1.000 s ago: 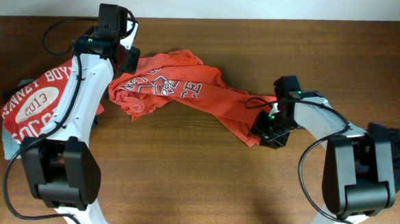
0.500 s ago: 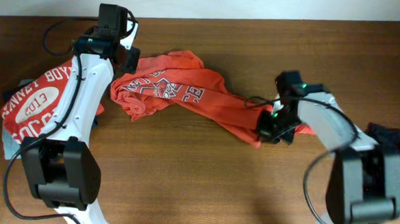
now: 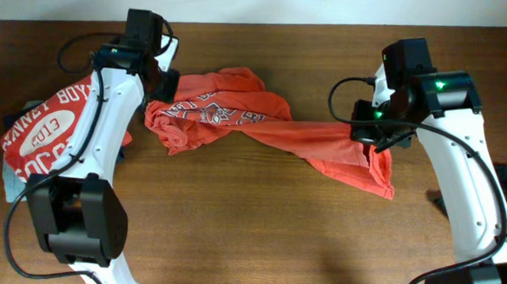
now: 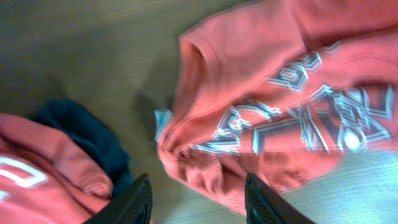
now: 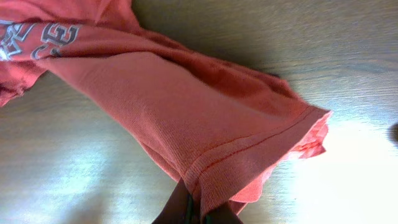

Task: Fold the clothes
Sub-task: 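Grasp the red shirt's right end with the right gripper, then pull the shirt ends apart with both grippers to stretch it flat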

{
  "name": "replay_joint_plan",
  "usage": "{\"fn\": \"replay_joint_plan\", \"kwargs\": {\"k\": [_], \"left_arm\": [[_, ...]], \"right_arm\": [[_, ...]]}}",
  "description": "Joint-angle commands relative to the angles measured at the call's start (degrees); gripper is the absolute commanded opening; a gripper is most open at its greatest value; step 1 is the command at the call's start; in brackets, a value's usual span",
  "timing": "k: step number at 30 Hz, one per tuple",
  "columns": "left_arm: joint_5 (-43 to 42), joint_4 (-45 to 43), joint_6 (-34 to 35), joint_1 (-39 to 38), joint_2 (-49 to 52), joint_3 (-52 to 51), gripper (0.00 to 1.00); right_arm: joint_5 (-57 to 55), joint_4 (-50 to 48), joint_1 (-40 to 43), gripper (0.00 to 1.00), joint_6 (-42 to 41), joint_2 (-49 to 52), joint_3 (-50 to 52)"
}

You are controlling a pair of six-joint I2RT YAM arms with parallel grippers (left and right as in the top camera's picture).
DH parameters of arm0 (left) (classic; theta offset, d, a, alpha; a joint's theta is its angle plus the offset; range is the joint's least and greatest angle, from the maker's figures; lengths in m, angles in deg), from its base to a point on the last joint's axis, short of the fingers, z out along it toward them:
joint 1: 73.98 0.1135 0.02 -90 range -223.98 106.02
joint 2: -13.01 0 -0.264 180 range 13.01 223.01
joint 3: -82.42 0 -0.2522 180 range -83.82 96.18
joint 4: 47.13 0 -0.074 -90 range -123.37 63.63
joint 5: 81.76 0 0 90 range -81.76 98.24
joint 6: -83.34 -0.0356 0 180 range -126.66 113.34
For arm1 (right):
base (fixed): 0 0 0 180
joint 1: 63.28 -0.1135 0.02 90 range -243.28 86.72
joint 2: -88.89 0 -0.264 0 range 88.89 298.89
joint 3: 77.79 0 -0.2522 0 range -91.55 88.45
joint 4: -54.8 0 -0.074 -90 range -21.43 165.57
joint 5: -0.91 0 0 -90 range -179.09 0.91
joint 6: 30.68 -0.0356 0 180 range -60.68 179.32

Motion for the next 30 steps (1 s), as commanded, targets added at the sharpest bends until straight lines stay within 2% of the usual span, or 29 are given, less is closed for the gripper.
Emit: {"fn": "replay_joint_plan", "kwargs": {"k": [1,4,11,18,22,26,30], "left_arm": [[-10.2,3.5,0.3,0.2,-2.2,0.5,0.48],[-11.8,4.7,0.3,-0.3,-2.2,0.5,0.48],[-12.3,6.2,-2.1,-3.2,-2.2,0.3,0.48],[-12.2,8.2,-2.6,-5.4,-2.1,-4.5,0.48],[-9.8,6.2,2.4,-5.2,-2.1,-11.5,0.48],[-5.4,-0.4,8.2,-5.2,-2.1,-19.0,0.47],[-1.8,-5.8,11.4,-5.2,-2.1,-22.1,0.47]], "right_arm": [[-3.5,-0.9,0.1,0.05,-0.8,-0.1,-0.9],[-3.2,-1.1,0.1,0.05,-2.7,-0.1,-0.9],[7.6,-4.9,0.1,0.04,-7.2,-0.1,-0.9],[7.7,-6.0,0.8,0.04,-8.0,-0.1,-1.4],[7.7,-5.5,1.7,0.04,-8.0,-0.1,-1.4],[7.7,-5.7,1.9,0.04,-8.0,-0.1,-1.4],[7.7,-5.7,1.9,0.04,-8.0,-0.1,-1.4]]}}
